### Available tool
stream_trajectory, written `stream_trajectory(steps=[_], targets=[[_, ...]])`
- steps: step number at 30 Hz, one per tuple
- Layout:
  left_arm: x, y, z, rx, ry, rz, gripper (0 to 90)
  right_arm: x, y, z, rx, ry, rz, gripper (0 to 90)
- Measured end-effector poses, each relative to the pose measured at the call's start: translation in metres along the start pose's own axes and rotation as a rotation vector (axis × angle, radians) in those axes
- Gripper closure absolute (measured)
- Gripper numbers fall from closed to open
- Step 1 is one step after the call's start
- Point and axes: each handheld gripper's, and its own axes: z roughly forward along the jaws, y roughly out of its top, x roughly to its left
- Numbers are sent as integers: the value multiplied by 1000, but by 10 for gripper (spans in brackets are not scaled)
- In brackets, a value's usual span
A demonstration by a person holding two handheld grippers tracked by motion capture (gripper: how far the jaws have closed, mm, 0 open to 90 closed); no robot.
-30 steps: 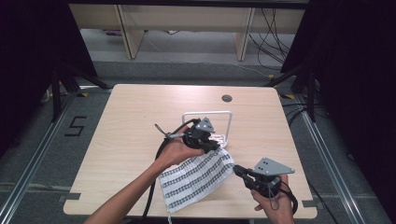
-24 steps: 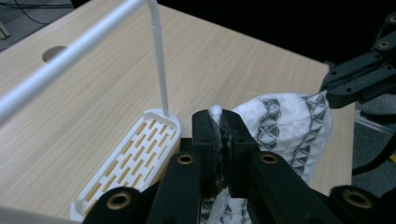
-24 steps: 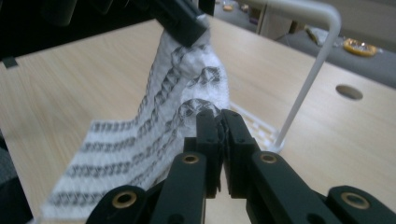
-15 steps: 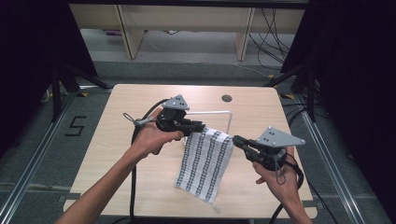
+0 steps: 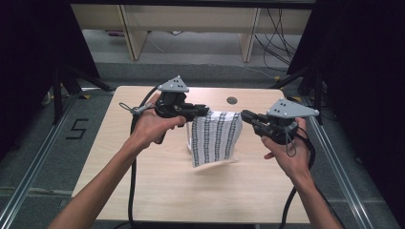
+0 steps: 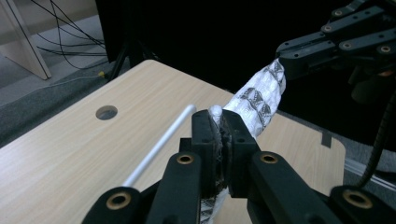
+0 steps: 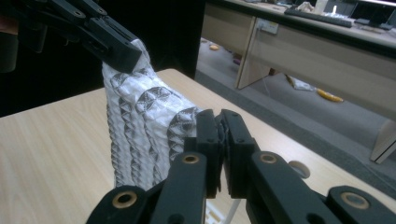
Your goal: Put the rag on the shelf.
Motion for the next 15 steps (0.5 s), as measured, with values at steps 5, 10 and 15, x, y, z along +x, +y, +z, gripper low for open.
stream_trajectory(steps=[5, 10, 15], targets=[[8, 14, -4, -14, 29, 0, 848, -5, 16, 6, -10, -11, 3, 874], [21, 22, 1, -44, 47, -34, 848, -15, 28, 16, -11, -31, 3, 874], [35, 27, 9, -72, 53, -74, 848, -27, 35, 28, -11, -39, 12, 874]])
